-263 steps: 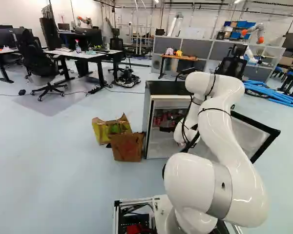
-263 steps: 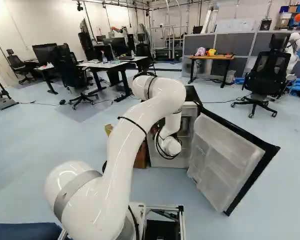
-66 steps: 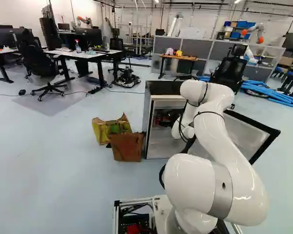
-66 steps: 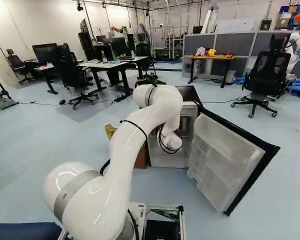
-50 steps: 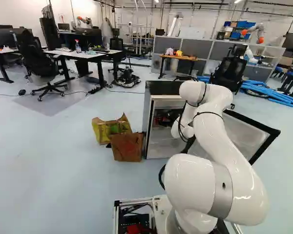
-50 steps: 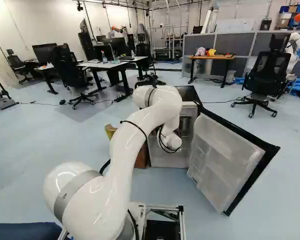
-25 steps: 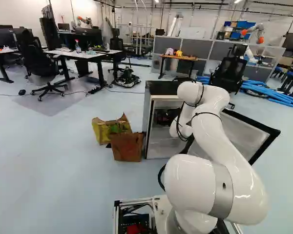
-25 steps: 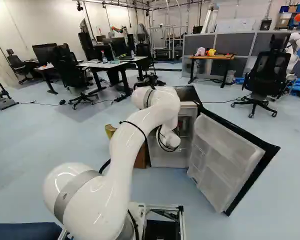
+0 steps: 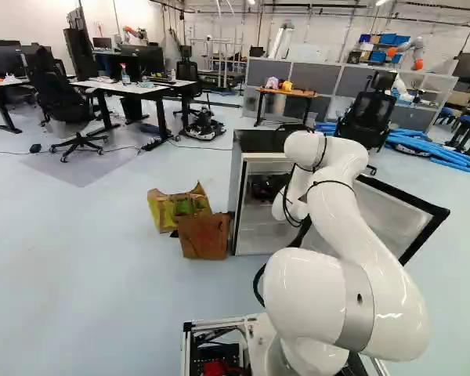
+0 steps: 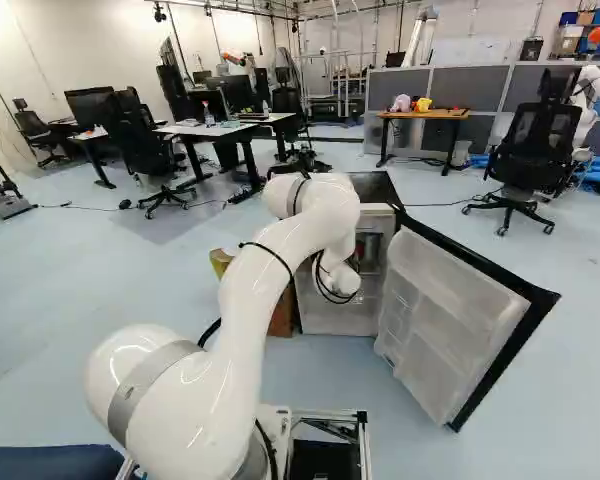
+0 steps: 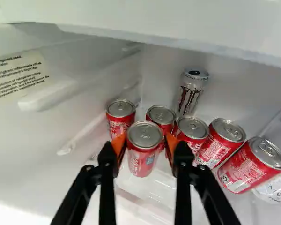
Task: Grab a drink from the fridge
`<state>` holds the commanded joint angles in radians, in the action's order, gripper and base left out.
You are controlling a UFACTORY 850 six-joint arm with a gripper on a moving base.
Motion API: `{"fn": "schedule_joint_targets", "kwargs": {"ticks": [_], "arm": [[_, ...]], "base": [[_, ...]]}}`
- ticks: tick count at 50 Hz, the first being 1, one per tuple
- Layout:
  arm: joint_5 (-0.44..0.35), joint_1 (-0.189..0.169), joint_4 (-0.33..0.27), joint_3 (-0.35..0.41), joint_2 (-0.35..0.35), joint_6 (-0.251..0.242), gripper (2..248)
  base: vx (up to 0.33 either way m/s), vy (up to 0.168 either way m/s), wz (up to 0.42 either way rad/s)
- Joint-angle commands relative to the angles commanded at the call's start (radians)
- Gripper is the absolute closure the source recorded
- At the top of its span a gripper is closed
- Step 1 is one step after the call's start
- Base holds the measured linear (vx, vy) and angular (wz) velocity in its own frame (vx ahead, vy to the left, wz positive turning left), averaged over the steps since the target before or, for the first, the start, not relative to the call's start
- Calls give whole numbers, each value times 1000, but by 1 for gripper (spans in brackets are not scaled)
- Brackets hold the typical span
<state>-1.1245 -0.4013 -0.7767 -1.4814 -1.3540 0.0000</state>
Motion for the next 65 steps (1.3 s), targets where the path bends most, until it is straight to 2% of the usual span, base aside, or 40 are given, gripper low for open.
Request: {"fn": "schedule_joint_targets", "kwargs": {"ticks": [2, 3, 7, 8, 30, 46, 65], "arm": [[0, 0, 0, 0, 0, 0, 109], [0, 0, 0, 0, 0, 0, 146], [0, 0, 0, 0, 0, 0, 146], [0, 0, 0, 0, 0, 0, 156], [0, -4, 0, 27, 14, 0, 156], [0, -15, 0, 101, 54, 0, 156], [0, -35, 0, 224, 151, 0, 156]], "base": [[0, 0, 0], [0, 0, 0], [0, 0, 0], [0, 0, 0], [0, 0, 0], [0, 0, 0], [0, 0, 0]]}}
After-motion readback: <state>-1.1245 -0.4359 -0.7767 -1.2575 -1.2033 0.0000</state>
